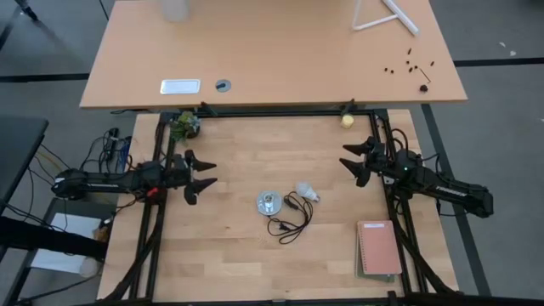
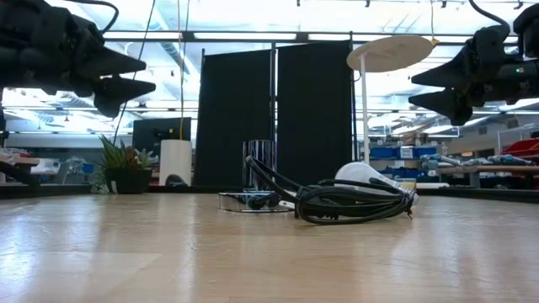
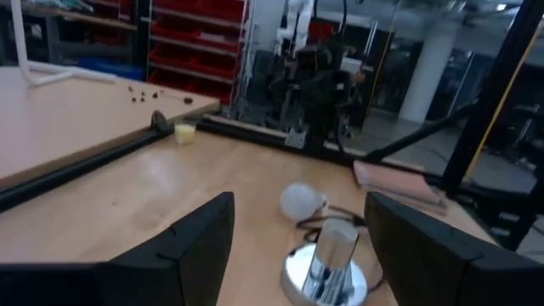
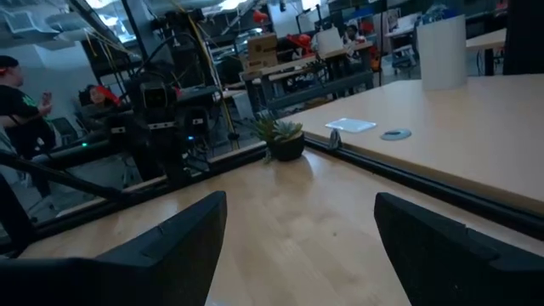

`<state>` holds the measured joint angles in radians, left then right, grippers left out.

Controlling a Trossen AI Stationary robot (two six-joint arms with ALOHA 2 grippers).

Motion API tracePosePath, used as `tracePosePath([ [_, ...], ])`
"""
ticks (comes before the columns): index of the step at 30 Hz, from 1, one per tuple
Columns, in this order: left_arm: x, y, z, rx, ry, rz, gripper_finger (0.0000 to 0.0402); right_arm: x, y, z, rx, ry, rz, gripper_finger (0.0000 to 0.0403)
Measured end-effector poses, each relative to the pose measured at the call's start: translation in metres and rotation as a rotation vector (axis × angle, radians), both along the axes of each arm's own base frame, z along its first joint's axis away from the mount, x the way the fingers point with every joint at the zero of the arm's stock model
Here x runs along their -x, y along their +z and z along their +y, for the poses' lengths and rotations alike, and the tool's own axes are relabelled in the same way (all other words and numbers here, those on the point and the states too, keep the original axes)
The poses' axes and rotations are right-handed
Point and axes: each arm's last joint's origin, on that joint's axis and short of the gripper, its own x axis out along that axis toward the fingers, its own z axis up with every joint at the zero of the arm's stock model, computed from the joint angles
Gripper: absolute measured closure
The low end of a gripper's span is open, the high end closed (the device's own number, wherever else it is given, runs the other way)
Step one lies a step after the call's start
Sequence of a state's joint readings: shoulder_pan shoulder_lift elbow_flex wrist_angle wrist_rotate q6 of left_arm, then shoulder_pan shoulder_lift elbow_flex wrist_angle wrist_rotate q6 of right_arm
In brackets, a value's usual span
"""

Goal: Screw lightbulb
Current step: Insert the lightbulb into the lamp

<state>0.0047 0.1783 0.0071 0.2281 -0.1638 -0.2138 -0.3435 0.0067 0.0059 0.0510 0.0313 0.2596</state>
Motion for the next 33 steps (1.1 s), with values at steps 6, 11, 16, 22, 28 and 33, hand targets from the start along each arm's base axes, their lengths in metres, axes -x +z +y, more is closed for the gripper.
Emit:
tracePosePath([
  [6, 0.001, 0.007, 0.000, 0.005, 0.000, -0.073, 0.0134, 0.000, 0.002, 0.000, -0.046, 0.005, -0.044, 0.0095],
  [11, 0.001, 0.010, 0.000, 0.027, -0.001, -0.113, 0.0134, 0.000, 0.003, 0.000, -0.075, 0.011, -0.061, 0.0095],
  [16, 0.001, 0.011, 0.000, 0.075, -0.007, -0.133, 0.0134, -0.001, 0.004, 0.003, -0.116, 0.113, -0.079, 0.0095],
  [22, 0.002, 0.011, 0.001, 0.111, 0.040, -0.140, 0.0134, -0.002, 0.017, 0.005, -0.031, 0.187, -0.043, 0.0096],
  [28, 0.003, 0.011, 0.006, 0.125, 0.188, -0.147, 0.0134, -0.011, 0.029, 0.000, 0.017, 0.132, 0.059, 0.0096],
  [33, 0.004, 0.011, 0.009, 0.138, 0.324, -0.153, 0.0134, -0.023, 0.031, -0.004, 0.024, 0.131, 0.087, 0.0096],
])
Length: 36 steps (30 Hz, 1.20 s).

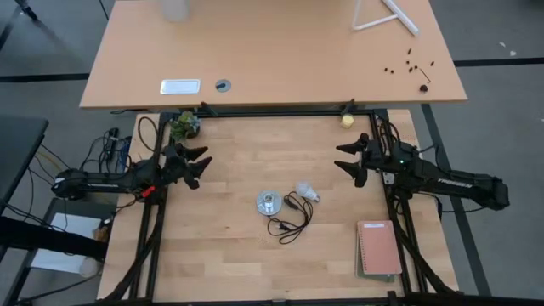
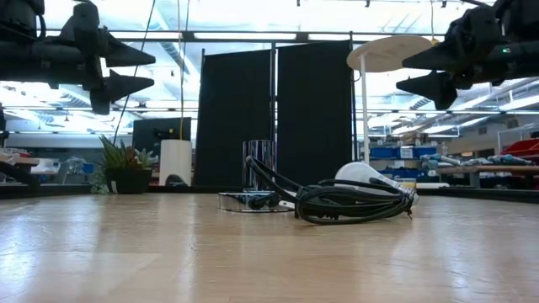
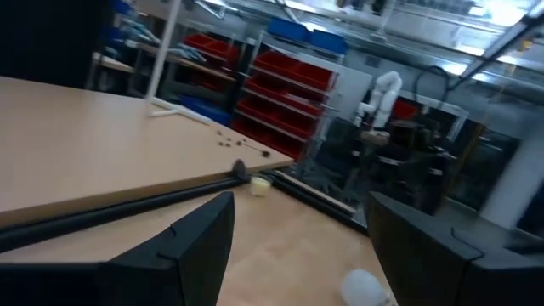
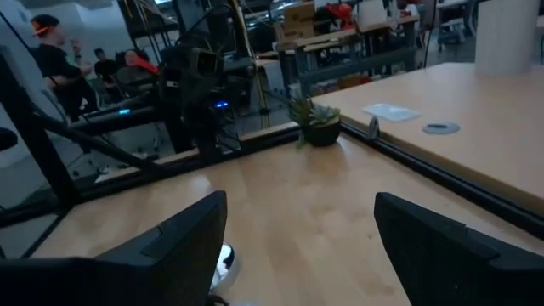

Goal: Screw lightbulb
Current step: Insert the lightbulb into the lamp

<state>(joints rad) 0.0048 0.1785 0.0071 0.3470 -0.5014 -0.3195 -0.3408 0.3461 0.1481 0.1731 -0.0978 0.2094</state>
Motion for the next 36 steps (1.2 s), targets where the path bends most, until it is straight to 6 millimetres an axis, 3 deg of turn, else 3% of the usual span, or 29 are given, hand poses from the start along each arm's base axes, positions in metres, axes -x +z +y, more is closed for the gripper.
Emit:
tracePosePath([
  [9, 0.000, 0.000, 0.001, 0.008, 0.032, 0.000, 0.0134, -0.017, -0.004, -0.006, 0.068, 0.002, 0.031, 0.0096],
  [14, -0.003, 0.002, -0.002, -0.043, -0.072, 0.037, 0.0134, -0.023, -0.007, -0.008, 0.052, 0.006, 0.094, 0.0096],
  [22, -0.022, 0.023, -0.003, -0.164, -0.088, 0.192, 0.0134, -0.051, 0.032, -0.010, 0.090, -0.030, 0.285, 0.0096],
  [27, -0.039, 0.014, -0.002, -0.168, -0.086, 0.328, 0.0134, -0.076, 0.047, -0.012, 0.051, -0.004, 0.480, 0.0096],
  [36, -0.062, -0.005, -0.004, -0.118, -0.155, 0.409, 0.0134, -0.111, 0.035, -0.011, 0.029, 0.048, 0.619, 0.0096],
])
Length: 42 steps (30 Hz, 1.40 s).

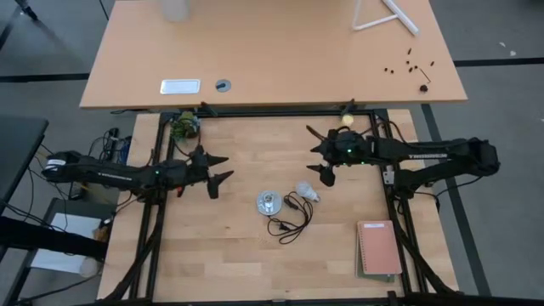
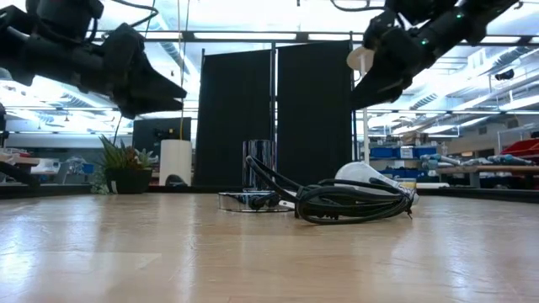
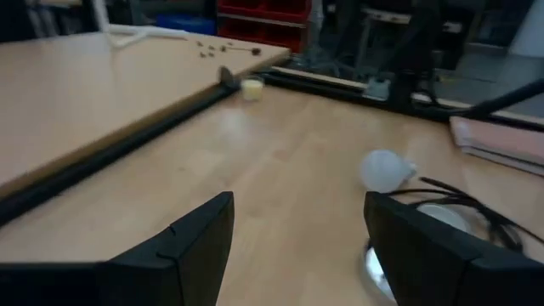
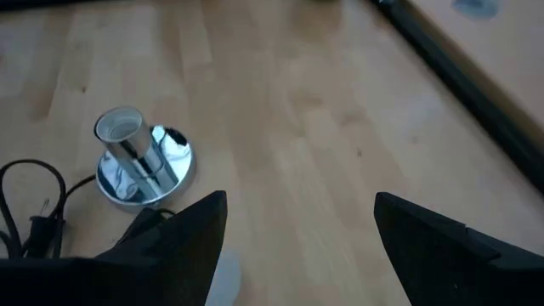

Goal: Screw lightbulb
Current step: Insert the lightbulb into the lamp

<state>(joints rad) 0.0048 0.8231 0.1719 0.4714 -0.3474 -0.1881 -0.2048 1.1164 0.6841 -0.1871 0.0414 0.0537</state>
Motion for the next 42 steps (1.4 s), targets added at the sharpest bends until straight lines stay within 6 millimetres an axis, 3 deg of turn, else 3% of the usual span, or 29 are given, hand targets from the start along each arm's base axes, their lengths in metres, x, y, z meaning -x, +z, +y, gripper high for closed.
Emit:
tracePosePath([
  [9, -0.017, -0.011, -0.004, 0.067, -0.077, -0.015, 0.0134, -0.023, -0.002, 0.025, -0.017, 0.069, 0.205, 0.0096],
  [17, -0.026, -0.015, -0.013, 0.060, -0.074, -0.060, 0.0134, -0.031, -0.005, 0.046, -0.064, 0.103, 0.403, 0.0096],
  [28, -0.028, -0.016, -0.013, 0.065, 0.001, -0.094, 0.0134, -0.032, -0.043, 0.079, -0.215, -0.049, 0.641, 0.0096],
  [35, -0.029, -0.003, -0.012, 0.003, 0.032, -0.203, 0.0134, -0.035, -0.066, 0.079, -0.101, -0.143, 0.748, 0.0096],
  [42, -0.028, 0.000, -0.012, -0.018, 0.029, -0.226, 0.0134, -0.044, -0.069, 0.082, -0.153, -0.081, 0.702, 0.0096],
])
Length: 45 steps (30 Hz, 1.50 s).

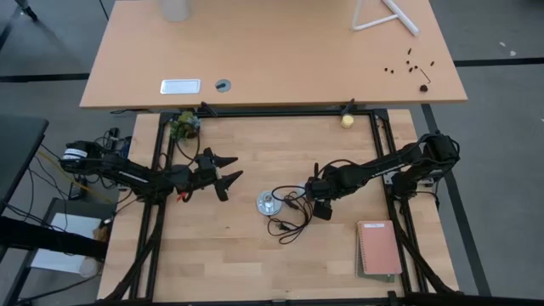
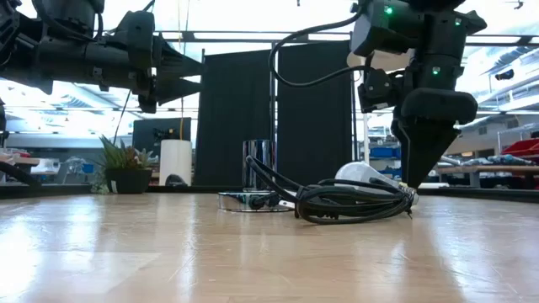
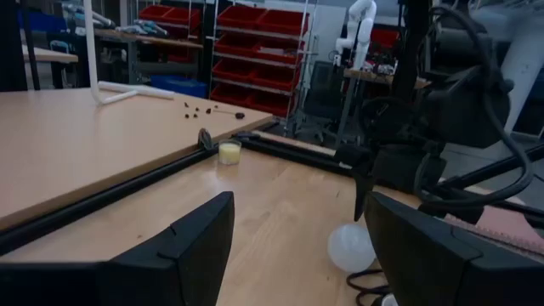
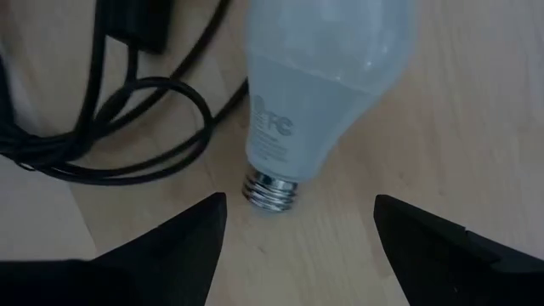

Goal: Screw lightbulb
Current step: Insert the lightbulb into the lamp

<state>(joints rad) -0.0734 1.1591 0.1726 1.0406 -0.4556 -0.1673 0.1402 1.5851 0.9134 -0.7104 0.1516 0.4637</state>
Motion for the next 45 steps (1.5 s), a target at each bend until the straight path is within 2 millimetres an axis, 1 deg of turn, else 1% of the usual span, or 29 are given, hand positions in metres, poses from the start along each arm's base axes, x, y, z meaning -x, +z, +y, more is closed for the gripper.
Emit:
tracePosePath([
  [5, 0.000, -0.003, 0.000, 0.042, -0.007, 0.010, 0.0134, -0.005, 0.002, 0.000, 0.003, 0.012, -0.052, 0.0096],
  [9, 0.000, -0.003, 0.000, 0.049, -0.009, 0.009, 0.0134, -0.008, -0.001, -0.007, 0.091, 0.010, -0.060, 0.0096],
  [15, 0.000, -0.003, 0.000, 0.052, -0.011, 0.006, 0.0134, -0.008, -0.003, -0.031, 0.289, 0.016, -0.011, 0.0096],
  [19, 0.000, -0.002, 0.000, 0.046, -0.011, 0.005, 0.0134, -0.009, -0.002, -0.051, 0.332, 0.041, 0.016, 0.0096],
  [23, 0.000, -0.002, 0.000, 0.043, -0.009, -0.001, 0.0134, -0.007, -0.001, -0.073, 0.429, 0.031, 0.058, 0.0096],
  [25, 0.000, -0.001, 0.000, 0.029, -0.005, -0.003, 0.0134, -0.006, 0.000, -0.083, 0.450, 0.026, 0.069, 0.0096],
  [31, 0.000, 0.000, 0.000, -0.006, -0.003, 0.000, 0.0134, -0.007, 0.000, -0.099, 0.419, -0.011, 0.035, 0.0096],
  [32, 0.000, 0.000, 0.000, -0.007, -0.003, 0.000, 0.0134, -0.009, 0.001, -0.102, 0.394, -0.010, 0.008, 0.0096],
  [34, 0.000, 0.000, 0.000, -0.007, -0.003, 0.001, 0.0134, -0.013, 0.003, -0.108, 0.283, 0.001, -0.065, 0.0096],
  [37, 0.000, 0.000, 0.000, -0.006, -0.003, 0.001, 0.0134, -0.019, 0.010, -0.119, 0.153, -0.016, -0.167, 0.0096],
  [42, 0.000, -0.001, 0.000, -0.007, -0.002, 0.015, 0.0134, -0.020, 0.019, -0.137, 0.156, -0.082, -0.195, 0.0096],
  [45, 0.000, -0.002, 0.000, -0.008, -0.003, 0.021, 0.0134, -0.018, 0.017, -0.143, 0.151, -0.112, -0.186, 0.0096],
])
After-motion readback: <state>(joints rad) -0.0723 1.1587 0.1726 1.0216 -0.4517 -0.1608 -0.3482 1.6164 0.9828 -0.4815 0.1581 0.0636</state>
